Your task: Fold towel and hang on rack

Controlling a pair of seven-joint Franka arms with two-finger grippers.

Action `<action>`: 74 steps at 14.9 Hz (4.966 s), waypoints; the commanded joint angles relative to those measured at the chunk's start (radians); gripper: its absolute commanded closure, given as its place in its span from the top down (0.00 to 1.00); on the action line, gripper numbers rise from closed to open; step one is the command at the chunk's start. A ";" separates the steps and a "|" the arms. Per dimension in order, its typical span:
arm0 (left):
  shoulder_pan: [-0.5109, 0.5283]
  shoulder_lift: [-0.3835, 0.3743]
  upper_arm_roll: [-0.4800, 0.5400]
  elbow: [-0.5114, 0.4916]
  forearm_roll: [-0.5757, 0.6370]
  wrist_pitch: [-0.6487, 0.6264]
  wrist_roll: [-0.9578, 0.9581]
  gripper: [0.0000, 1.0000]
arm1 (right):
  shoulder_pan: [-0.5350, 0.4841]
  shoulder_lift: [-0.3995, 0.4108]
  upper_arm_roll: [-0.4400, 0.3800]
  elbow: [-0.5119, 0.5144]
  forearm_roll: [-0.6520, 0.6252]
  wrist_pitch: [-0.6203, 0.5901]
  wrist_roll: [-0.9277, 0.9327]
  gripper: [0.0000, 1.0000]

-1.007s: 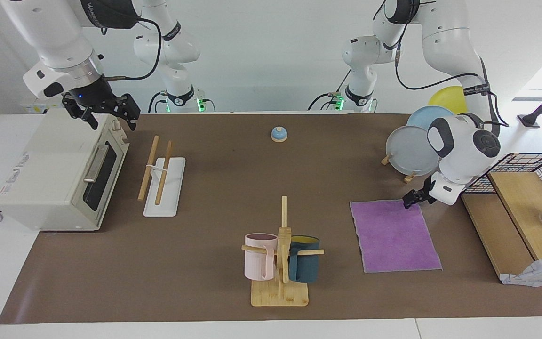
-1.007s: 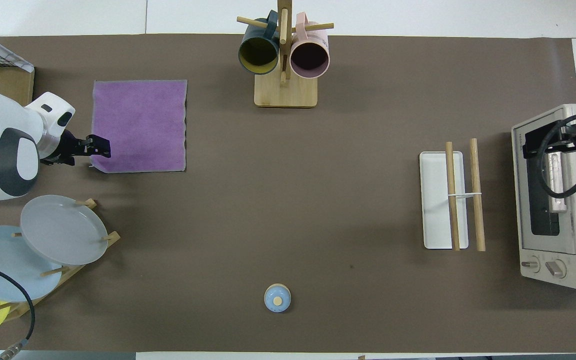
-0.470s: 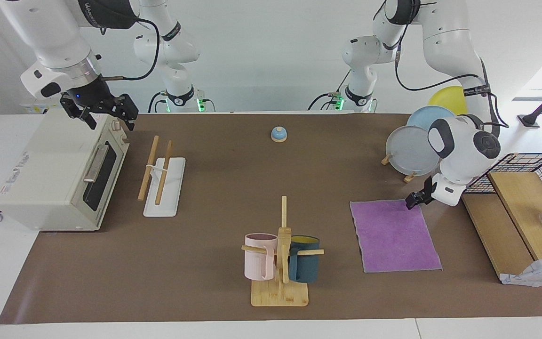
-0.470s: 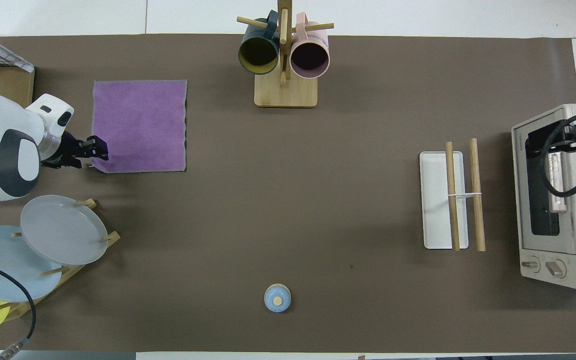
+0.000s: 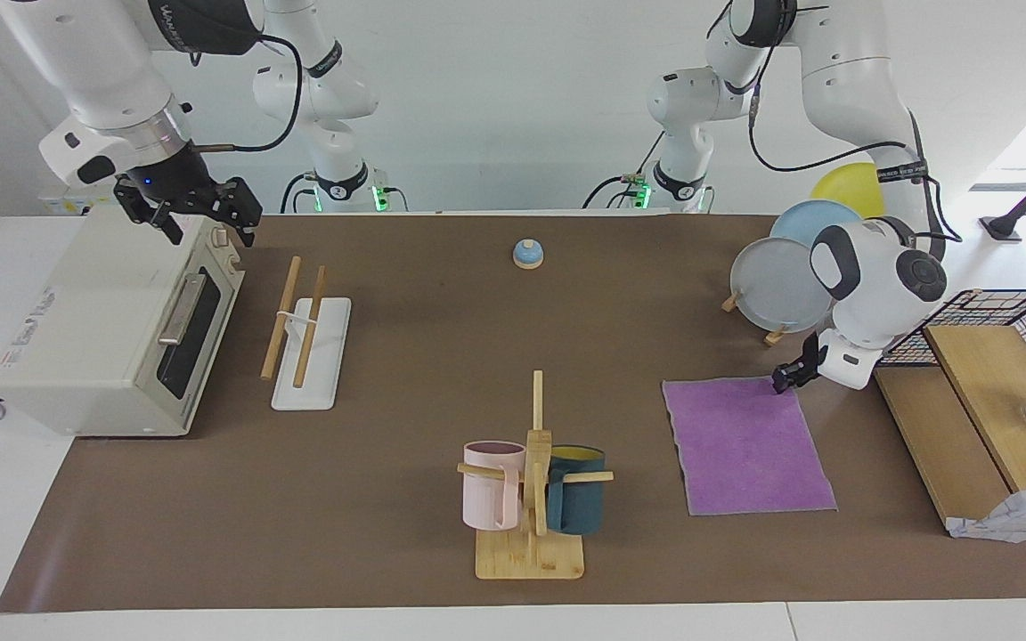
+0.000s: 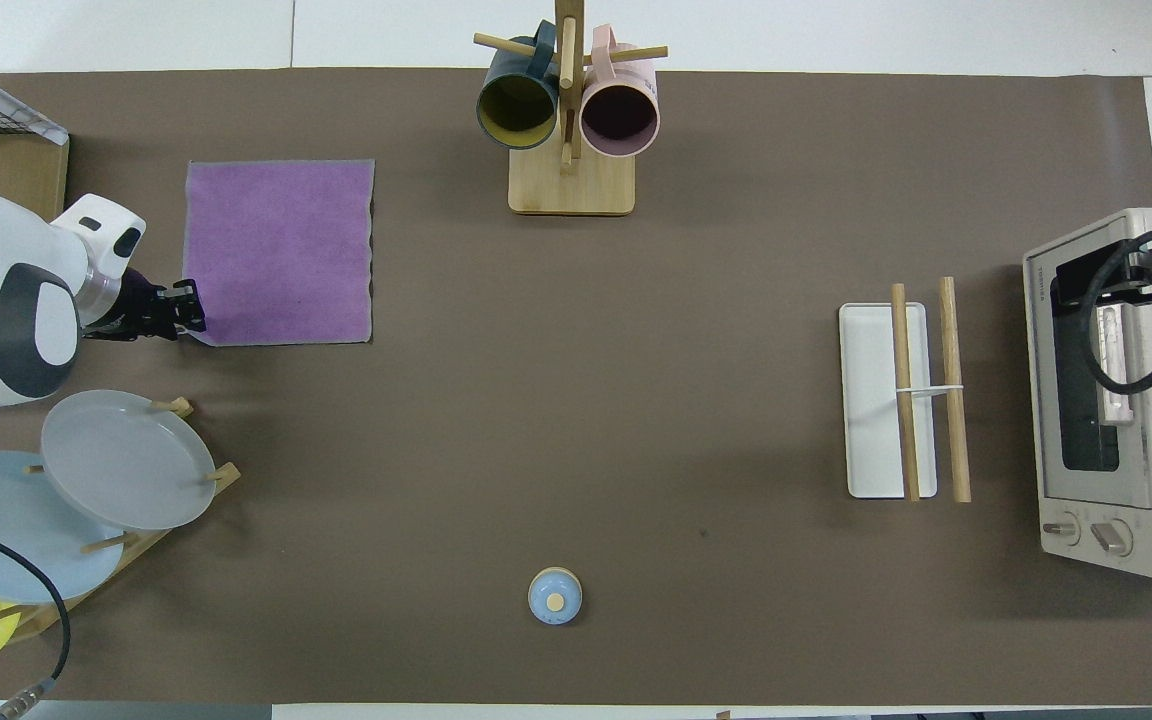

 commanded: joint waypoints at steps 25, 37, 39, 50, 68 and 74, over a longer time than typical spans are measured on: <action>-0.388 -0.160 -0.008 -0.023 0.206 -0.004 0.163 0.00 | -0.014 -0.015 0.005 -0.013 0.013 0.001 -0.024 1.00; -0.259 -0.156 -0.011 -0.106 0.071 0.092 0.162 1.00 | -0.014 -0.015 0.005 -0.013 0.013 0.001 -0.024 1.00; -0.215 -0.134 -0.006 -0.108 -0.121 0.164 0.255 1.00 | -0.014 -0.015 0.005 -0.013 0.013 0.001 -0.023 1.00; -0.194 0.004 -0.012 -0.042 -0.168 0.192 0.288 0.89 | 0.047 -0.097 0.013 -0.227 0.182 0.191 0.081 1.00; -0.188 0.001 -0.008 -0.051 -0.171 0.171 0.277 0.00 | 0.179 -0.147 0.013 -0.384 0.631 0.423 0.882 1.00; -0.188 -0.031 -0.005 0.101 -0.159 -0.048 0.123 0.00 | 0.182 -0.148 0.013 -0.390 0.677 0.417 0.961 1.00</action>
